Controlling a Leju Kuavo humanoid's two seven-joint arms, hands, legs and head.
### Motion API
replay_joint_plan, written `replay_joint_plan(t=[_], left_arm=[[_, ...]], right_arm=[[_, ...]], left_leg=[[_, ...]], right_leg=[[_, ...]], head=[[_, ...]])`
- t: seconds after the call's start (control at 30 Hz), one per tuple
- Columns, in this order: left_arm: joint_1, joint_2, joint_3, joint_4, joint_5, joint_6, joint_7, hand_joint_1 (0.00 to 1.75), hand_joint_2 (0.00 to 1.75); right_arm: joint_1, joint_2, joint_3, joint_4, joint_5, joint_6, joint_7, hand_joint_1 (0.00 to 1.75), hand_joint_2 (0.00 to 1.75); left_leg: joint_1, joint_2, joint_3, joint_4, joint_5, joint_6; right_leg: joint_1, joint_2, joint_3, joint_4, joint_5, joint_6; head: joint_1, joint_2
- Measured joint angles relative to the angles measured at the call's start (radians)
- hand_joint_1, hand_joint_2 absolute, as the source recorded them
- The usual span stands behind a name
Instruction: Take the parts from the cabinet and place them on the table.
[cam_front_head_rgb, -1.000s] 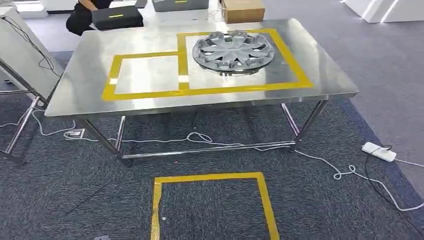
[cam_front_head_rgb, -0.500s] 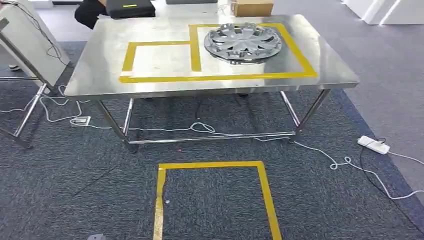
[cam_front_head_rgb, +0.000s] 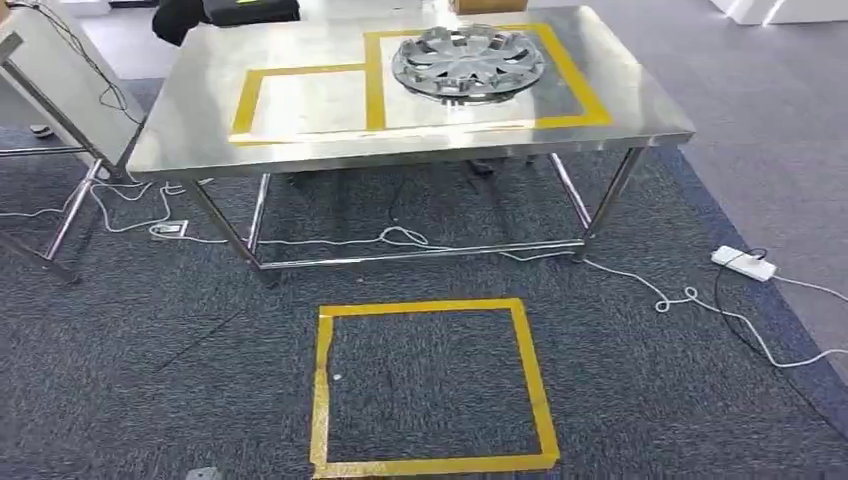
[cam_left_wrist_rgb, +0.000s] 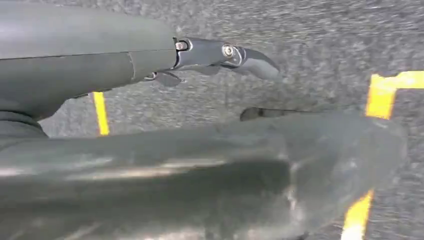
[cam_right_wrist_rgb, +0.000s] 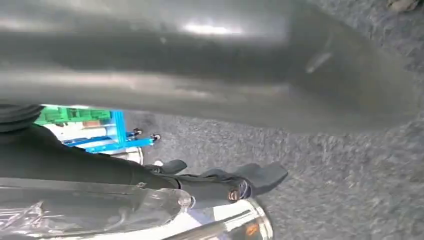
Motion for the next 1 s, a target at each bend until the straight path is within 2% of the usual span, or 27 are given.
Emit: replay_joint_plan(t=[0.03,0.07,0.1,0.13,0.17,0.23,0.27,0.3,0.37,0.4,0.43,0.47,0.5,0.53,0.57,0.6,0.63,0.67,0.7,0.73,0.8,0.83,0.87,0.9,0.93,0.97,1.0], left_arm=[[-0.001,0.000,0.000,0.000,0.000,0.000,0.000,0.00,0.00],[-0.001,-0.001,0.000,0.000,0.000,0.000,0.000,0.00,0.00],[-0.001,-0.002,0.000,0.000,0.000,0.000,0.000,0.00,0.00],[-0.001,-0.002,0.000,0.000,0.000,0.000,0.000,0.00,0.00],[-0.001,-0.001,0.000,0.000,0.000,0.000,0.000,0.00,0.00],[-0.003,0.000,0.000,0.000,0.000,0.000,0.000,0.00,0.00],[-0.005,0.002,0.000,0.000,0.000,0.000,0.000,0.00,0.00],[-0.006,0.002,0.000,0.000,0.000,0.000,0.000,0.00,0.00],[-0.007,0.002,0.000,0.000,0.000,0.000,0.000,0.00,0.00],[-0.004,0.002,0.000,0.000,-0.001,0.000,0.000,0.00,0.00],[-0.004,-0.002,0.000,0.000,-0.001,0.000,0.000,0.00,0.00],[-0.006,0.002,0.000,0.000,-0.001,0.000,0.000,0.00,0.00],[-0.006,0.002,0.000,0.000,-0.001,-0.001,0.000,0.00,0.00],[-0.006,0.002,-0.001,0.000,-0.001,-0.004,0.000,0.00,0.00],[-0.006,0.002,-0.002,0.000,-0.001,-0.004,0.000,0.00,0.00],[-0.006,0.002,-0.002,0.000,-0.001,-0.005,0.000,0.00,0.00],[-0.006,0.000,-0.002,0.000,-0.001,-0.007,0.000,0.00,0.00],[-0.007,-0.001,-0.002,0.000,-0.001,-0.007,0.000,0.00,0.00],[-0.006,-0.003,-0.002,0.000,-0.001,-0.007,0.000,0.00,0.00],[-0.006,-0.004,-0.002,0.000,-0.001,-0.007,-0.004,0.00,0.00],[-0.006,-0.005,-0.003,0.000,-0.001,-0.006,-0.019,0.00,0.00],[-0.005,-0.005,-0.003,0.000,-0.001,-0.004,-0.025,0.00,0.00],[-0.006,-0.004,-0.003,0.000,-0.002,-0.004,-0.028,0.00,0.00],[-0.007,-0.005,-0.004,0.000,-0.004,-0.004,-0.029,0.00,0.00],[-0.004,-0.005,-0.005,0.000,-0.005,-0.004,-0.030,0.00,0.00],[-0.001,-0.005,-0.005,0.000,-0.008,-0.004,-0.032,0.00,0.00],[0.001,-0.005,-0.007,0.000,-0.010,-0.003,-0.033,0.00,0.00]], right_arm=[[0.001,0.000,0.000,0.000,0.000,0.000,0.000,0.00,0.00],[0.001,0.000,0.000,0.000,0.000,0.000,0.000,0.00,0.00],[0.000,0.000,0.000,0.000,0.000,0.001,0.000,0.00,0.00],[0.001,0.000,0.000,0.000,-0.001,0.002,0.000,0.00,0.00],[0.002,0.000,0.000,0.000,-0.003,0.002,-0.001,0.00,0.00],[0.001,0.000,0.000,0.000,-0.007,0.002,-0.001,0.00,0.00],[0.001,0.000,0.000,0.000,-0.010,0.002,-0.002,0.00,0.00],[0.000,0.000,0.000,0.000,-0.012,0.002,-0.003,0.00,0.00],[-0.002,0.000,0.000,0.000,-0.017,0.001,-0.004,0.00,0.00],[-0.001,0.000,-0.001,0.000,-0.018,0.001,-0.004,0.00,0.00],[0.000,-0.001,-0.002,0.000,-0.019,0.001,-0.004,0.00,0.00],[0.004,-0.001,-0.002,0.000,-0.019,0.000,-0.003,0.00,0.00],[0.005,-0.001,-0.002,0.000,-0.020,0.000,-0.001,0.00,0.00],[0.006,0.000,-0.003,0.000,-0.020,0.000,0.000,0.00,0.00],[0.005,0.000,-0.003,0.001,-0.020,0.000,0.001,0.00,0.00],[0.004,-0.001,-0.003,0.001,-0.020,0.000,0.002,0.00,0.00],[0.004,-0.001,-0.003,0.000,-0.019,0.000,0.004,0.00,0.00],[0.004,-0.001,-0.003,0.001,-0.018,0.000,0.006,0.00,0.00],[0.004,-0.002,-0.003,0.000,-0.017,0.000,0.008,0.00,0.00],[0.002,-0.002,-0.003,0.000,-0.016,0.000,0.009,0.00,0.00],[-0.005,-0.002,-0.003,0.000,-0.016,0.000,0.009,0.00,0.00],[-0.005,-0.002,-0.003,0.001,-0.016,0.002,0.008,0.00,0.00],[-0.004,-0.002,-0.003,0.001,-0.017,0.002,0.008,0.00,0.00],[-0.004,-0.002,-0.003,0.001,-0.018,0.003,0.008,0.00,0.00],[-0.002,-0.002,-0.003,0.001,-0.019,0.005,0.008,0.00,0.00],[-0.004,-0.002,-0.003,0.001,-0.021,0.008,0.008,0.00,0.00],[-0.003,-0.003,-0.004,0.000,-0.021,0.009,0.008,0.00,0.00]], left_leg=[[0.000,0.000,-0.026,0.088,-0.055,-0.003],[0.000,0.000,-0.045,0.162,-0.088,-0.004],[0.000,0.000,-0.049,0.205,-0.094,-0.004],[0.000,0.000,-0.033,0.205,-0.073,-0.002],[-0.001,0.000,0.004,0.165,-0.034,0.002],[-0.003,0.000,0.123,-0.004,0.021,0.012],[-0.004,0.000,0.172,-0.080,0.007,0.017],[-0.007,0.000,0.189,-0.116,0.002,0.020],[-0.010,-0.001,0.174,-0.116,0.002,0.025],[-0.010,0.000,0.165,-0.114,0.009,0.035],[-0.002,0.004,0.157,-0.119,0.020,0.049],[-0.003,0.004,0.146,-0.118,0.030,0.055],[-0.003,0.005,0.135,-0.118,0.041,0.062],[-0.003,0.005,0.122,-0.118,0.052,0.062],[-0.004,0.005,0.108,-0.117,0.063,0.061],[-0.005,0.005,0.093,-0.116,0.075,0.061],[-0.005,0.005,0.079,-0.115,0.086,0.059],[-0.005,0.005,0.065,-0.113,0.096,0.057],[-0.004,0.005,0.050,-0.110,0.105,0.055],[-0.004,0.004,0.035,-0.108,0.113,0.051],[-0.008,0.003,0.019,-0.100,0.128,0.038],[-0.008,0.004,0.026,-0.104,0.138,0.033],[-0.006,0.004,0.024,-0.104,0.145,0.028],[-0.004,0.004,0.024,-0.108,0.152,0.022],[-0.002,0.002,0.020,-0.112,0.157,0.015],[-0.001,0.001,0.010,-0.093,0.121,0.009],[0.000,0.001,-0.009,-0.044,0.063,0.004]], right_leg=[[0.002,-0.001,-0.013,0.001,0.010,-0.001],[0.003,-0.002,-0.027,0.001,0.019,-0.002],[0.005,-0.002,-0.040,0.004,0.028,-0.001],[0.005,-0.003,-0.054,0.006,0.036,0.000],[0.006,-0.003,-0.067,0.011,0.043,0.003],[0.006,-0.002,-0.083,0.020,0.053,0.008],[0.008,-0.003,-0.090,0.023,0.057,0.013],[0.011,-0.003,-0.096,0.027,0.064,0.018],[0.008,-0.004,-0.106,0.026,0.084,0.027],[0.009,-0.003,-0.110,0.024,0.093,0.033],[0.007,0.000,-0.121,0.030,0.083,0.038],[0.007,0.000,-0.133,0.053,0.039,0.043],[0.005,0.000,-0.149,0.113,-0.025,0.049],[0.004,0.000,-0.170,0.194,-0.085,0.052],[0.004,0.000,-0.187,0.275,-0.127,0.055],[0.004,0.000,-0.192,0.332,-0.139,0.056],[0.004,0.000,-0.180,0.346,-0.117,0.057],[0.004,0.000,-0.150,0.323,-0.076,0.057],[0.003,0.000,-0.104,0.270,-0.034,0.055],[0.002,0.001,-0.037,0.179,-0.005,0.053],[0.006,0.002,0.083,-0.016,-0.082,0.045],[0.009,0.004,0.063,-0.001,-0.075,0.037],[0.011,0.004,0.063,-0.001,-0.076,0.031],[0.013,0.004,0.058,0.002,-0.072,0.024],[0.007,0.001,0.052,-0.001,-0.060,0.010],[0.006,-0.001,0.043,-0.001,-0.050,0.003],[0.006,-0.001,0.033,-0.001,-0.040,-0.003]], head=[[0.001,0.000],[0.000,0.000],[0.001,0.000],[-0.001,0.000],[0.000,0.000],[0.000,0.000],[-0.001,0.000],[0.001,0.000],[0.000,0.000],[0.001,0.000],[-0.003,0.000],[0.001,0.000],[0.007,0.000],[0.008,0.000],[0.007,0.000],[0.007,0.000],[0.007,0.000],[0.008,0.000],[0.008,0.000],[0.008,0.000],[0.007,0.000],[0.001,0.000],[0.008,0.000],[0.007,0.000],[0.005,0.000],[0.005,0.000],[-0.002,0.000]])
